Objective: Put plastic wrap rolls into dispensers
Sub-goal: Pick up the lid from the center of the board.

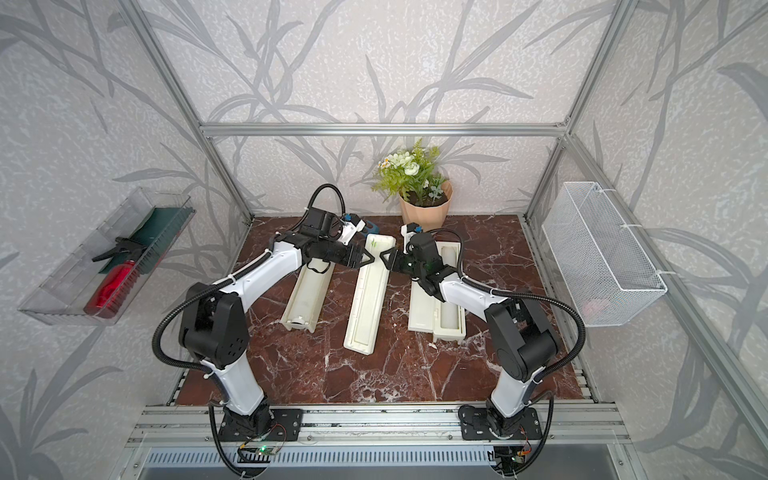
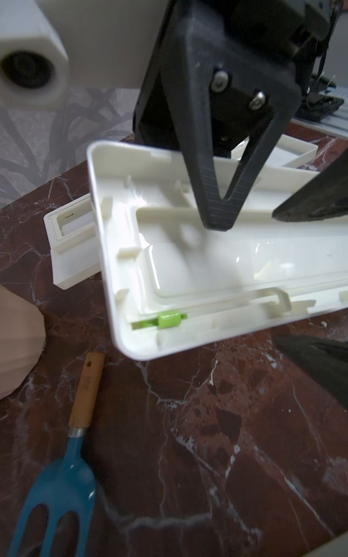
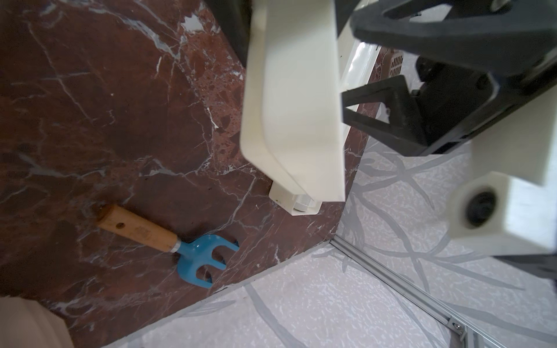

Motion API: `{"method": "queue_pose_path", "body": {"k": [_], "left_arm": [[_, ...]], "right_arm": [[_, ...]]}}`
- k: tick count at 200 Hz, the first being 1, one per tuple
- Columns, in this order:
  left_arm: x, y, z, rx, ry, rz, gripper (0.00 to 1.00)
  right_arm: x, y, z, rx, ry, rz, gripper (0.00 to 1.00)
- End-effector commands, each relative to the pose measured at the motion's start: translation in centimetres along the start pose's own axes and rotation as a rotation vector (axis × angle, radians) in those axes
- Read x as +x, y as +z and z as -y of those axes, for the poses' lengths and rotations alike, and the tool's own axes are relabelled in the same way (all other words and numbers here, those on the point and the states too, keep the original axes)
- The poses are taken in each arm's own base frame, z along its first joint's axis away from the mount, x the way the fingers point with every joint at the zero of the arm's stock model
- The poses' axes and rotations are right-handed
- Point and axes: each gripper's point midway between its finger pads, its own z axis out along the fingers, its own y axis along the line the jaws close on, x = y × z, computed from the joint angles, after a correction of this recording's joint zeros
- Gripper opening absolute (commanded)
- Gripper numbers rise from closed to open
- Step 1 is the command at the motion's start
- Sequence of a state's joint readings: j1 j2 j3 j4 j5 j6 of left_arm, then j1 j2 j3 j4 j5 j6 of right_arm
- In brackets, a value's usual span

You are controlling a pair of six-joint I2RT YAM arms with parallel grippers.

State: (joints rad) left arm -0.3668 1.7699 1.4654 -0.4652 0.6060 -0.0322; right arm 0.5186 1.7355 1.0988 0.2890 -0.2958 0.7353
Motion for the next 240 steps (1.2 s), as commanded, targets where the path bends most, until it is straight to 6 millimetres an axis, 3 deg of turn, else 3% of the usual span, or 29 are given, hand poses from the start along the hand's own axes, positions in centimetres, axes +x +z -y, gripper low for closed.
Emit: {"method": "queue_pose_path", "body": {"k": [1,26,62,85,116,153,173,211,240], "left_arm": [[-0.2,-1.5,1.9,-0.061,0.123,0.023,0.62],[1.5,-1.0,3.3,-0.072,0.172,-0.007,0.62],[5.7,0.9,4.7,-0.064,0.136,-0.069,0.61],[6.8,2.2,6.3,-0.068,0.176,-0.028,0.61],[7.2,3.5,8.5,-0.009,0.179,-0.005,0.6],[6.7,3.5,9.8,0.018,0.158,0.05,0.6],[6.0,2.5,10.1,0.002,0.163,0.066,0.6],[3.8,-1.1,10.7,-0.072,0.212,0.118,0.6],[3.9,-1.4,12.4,-0.073,0.26,0.082,0.6]], "right_arm": [[-1.7,0.0,-1.1,0.001,-0.015,0.038,0.29],[-1.6,0.4,-1.2,0.014,-0.013,0.032,0.25],[-2.0,0.3,-0.6,0.044,0.032,0.058,0.23],[-1.8,0.4,-0.3,0.061,0.058,0.048,0.23],[-1.7,0.3,0.4,0.106,0.072,0.046,0.22],[-1.9,0.0,0.4,0.125,0.074,0.049,0.2],[-1.8,-0.3,0.4,0.137,0.063,0.043,0.2],[-2.1,-1.0,0.7,0.174,0.029,0.053,0.2],[-2.6,-1.2,1.0,0.211,0.011,0.066,0.2]]}}
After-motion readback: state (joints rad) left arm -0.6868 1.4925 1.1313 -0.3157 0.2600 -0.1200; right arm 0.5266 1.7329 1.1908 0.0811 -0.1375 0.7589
